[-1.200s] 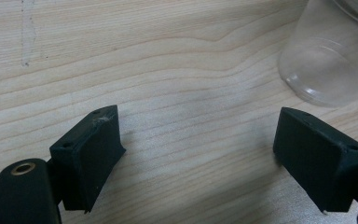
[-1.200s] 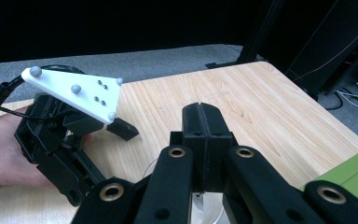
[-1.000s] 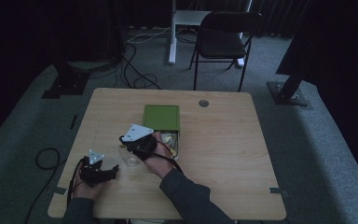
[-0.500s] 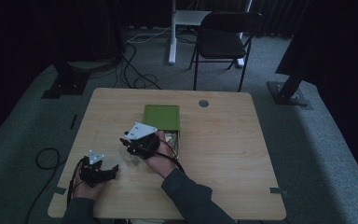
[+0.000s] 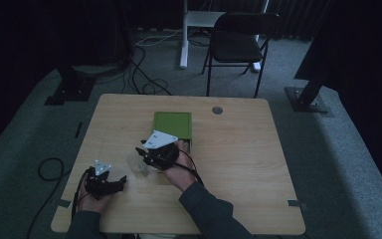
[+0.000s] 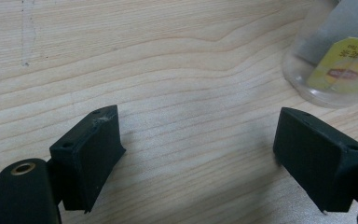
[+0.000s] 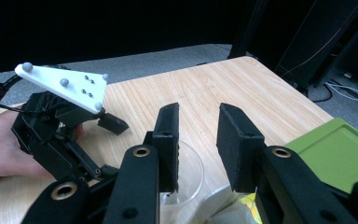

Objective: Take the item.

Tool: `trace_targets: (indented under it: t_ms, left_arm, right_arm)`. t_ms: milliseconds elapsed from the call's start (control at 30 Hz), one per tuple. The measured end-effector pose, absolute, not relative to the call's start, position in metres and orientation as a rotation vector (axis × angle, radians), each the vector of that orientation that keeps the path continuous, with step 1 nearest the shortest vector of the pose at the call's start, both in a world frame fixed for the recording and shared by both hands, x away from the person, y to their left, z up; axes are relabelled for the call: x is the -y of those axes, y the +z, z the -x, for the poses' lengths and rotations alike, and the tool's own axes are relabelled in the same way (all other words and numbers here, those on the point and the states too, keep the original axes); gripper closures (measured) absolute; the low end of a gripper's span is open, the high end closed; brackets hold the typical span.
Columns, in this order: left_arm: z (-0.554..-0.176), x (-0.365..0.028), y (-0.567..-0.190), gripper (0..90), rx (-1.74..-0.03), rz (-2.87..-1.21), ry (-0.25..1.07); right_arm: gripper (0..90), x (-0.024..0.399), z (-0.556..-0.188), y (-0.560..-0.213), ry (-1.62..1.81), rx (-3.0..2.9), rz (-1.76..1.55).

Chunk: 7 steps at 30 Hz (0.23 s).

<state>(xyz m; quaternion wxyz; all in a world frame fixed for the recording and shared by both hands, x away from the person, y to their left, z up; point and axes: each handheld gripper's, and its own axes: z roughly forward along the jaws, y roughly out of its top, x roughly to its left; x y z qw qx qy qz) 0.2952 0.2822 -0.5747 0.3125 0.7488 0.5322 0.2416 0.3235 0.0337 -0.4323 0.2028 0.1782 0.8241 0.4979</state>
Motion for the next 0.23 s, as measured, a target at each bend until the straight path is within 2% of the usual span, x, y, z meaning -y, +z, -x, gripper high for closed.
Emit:
trace_targets:
  t_ms: [233]
  left_arm:
    - [-0.2954,-0.2821,-0.5746,15.9,-1.405,-1.975,0.637]
  right_arm:
    - [68.9,-0.0259,-0.3235,-0.4307,1.392,-2.286,-0.507]
